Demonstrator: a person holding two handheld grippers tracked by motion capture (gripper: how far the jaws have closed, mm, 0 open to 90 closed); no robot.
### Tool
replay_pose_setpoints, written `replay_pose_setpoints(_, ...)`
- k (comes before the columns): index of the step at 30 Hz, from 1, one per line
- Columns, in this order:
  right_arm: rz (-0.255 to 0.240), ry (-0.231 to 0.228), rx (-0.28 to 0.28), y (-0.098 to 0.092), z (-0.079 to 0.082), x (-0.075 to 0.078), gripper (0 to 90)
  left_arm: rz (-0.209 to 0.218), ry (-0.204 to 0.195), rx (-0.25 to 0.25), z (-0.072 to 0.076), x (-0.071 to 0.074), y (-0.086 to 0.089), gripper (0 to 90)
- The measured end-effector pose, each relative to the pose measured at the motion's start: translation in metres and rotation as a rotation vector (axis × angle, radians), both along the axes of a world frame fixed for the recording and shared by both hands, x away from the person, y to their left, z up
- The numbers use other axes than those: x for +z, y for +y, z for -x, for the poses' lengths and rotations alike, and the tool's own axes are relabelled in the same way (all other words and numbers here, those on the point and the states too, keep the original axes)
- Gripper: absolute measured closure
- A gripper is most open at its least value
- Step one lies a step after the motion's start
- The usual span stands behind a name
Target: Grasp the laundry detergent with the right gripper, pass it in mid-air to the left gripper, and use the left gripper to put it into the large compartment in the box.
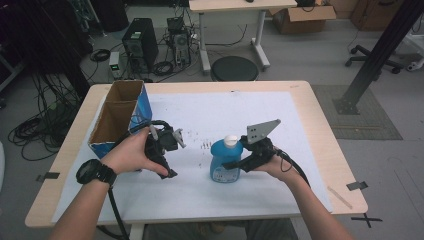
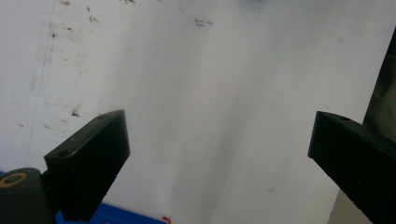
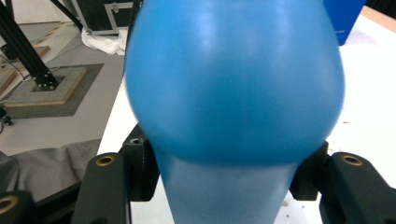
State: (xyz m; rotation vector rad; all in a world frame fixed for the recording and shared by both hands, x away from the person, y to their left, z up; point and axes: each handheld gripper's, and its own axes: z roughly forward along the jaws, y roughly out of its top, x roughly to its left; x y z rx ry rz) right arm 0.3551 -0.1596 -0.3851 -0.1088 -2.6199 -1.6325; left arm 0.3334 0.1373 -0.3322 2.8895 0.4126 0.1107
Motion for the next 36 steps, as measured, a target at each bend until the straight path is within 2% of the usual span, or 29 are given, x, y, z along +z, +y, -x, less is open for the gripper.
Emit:
replay_pose_setpoints(7, 0.006, 0.004, -0.006, -0.002, -0.003, 0.002, 42.0, 0.001, 0.0, 0.0, 0.0, 0.0, 0.001, 6.1)
replay_pose_setpoints(21, 0.074, -0.001, -0.003, 0.003, -0.006, 0.014, 42.4, 0.004, -0.005, 0.001, 0.001, 0.004, 0.004, 6.2)
replay_pose_setpoints(27, 0.069, -0.001, -0.002, 0.001, -0.008, 0.025, 42.5, 0.005, -0.008, 0.003, 0.002, 0.007, 0.005, 6.2)
replay_pose_setpoints(36, 0.073, -0.012, 0.001, 0.0, -0.016, 0.055, 42.5, 0.011, -0.019, -0.004, 0.002, 0.016, 0.003, 6.1)
